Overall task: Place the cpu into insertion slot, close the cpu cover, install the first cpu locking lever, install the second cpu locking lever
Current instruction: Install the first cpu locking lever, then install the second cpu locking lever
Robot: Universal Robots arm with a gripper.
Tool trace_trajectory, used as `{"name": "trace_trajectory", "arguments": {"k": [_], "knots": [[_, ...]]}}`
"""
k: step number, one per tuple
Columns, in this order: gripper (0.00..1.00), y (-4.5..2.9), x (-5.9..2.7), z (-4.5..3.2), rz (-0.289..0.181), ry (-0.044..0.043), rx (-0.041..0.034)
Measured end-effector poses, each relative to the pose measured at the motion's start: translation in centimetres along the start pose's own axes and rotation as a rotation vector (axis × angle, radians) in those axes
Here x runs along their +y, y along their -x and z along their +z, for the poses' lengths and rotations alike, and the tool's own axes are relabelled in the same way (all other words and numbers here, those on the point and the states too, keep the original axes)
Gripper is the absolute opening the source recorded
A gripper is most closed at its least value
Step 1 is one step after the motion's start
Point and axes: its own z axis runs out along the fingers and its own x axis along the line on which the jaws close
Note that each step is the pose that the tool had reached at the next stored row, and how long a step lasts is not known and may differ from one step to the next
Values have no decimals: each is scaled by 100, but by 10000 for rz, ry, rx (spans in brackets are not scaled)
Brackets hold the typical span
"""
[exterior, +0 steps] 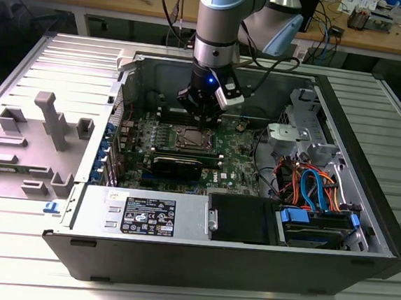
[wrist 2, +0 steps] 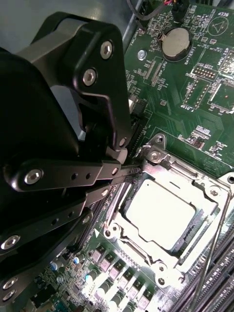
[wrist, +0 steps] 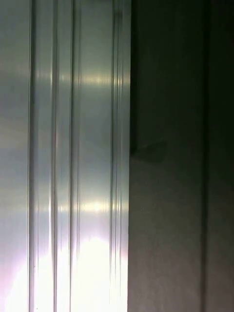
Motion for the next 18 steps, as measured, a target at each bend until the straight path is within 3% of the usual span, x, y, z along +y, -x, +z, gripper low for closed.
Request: {"name": "trace_trajectory", "arguments": {"k": [7,18], "knots": [[11,0,-4,-94,0,-11,5],[11,2,-25,-95,5,-13,4]]}}
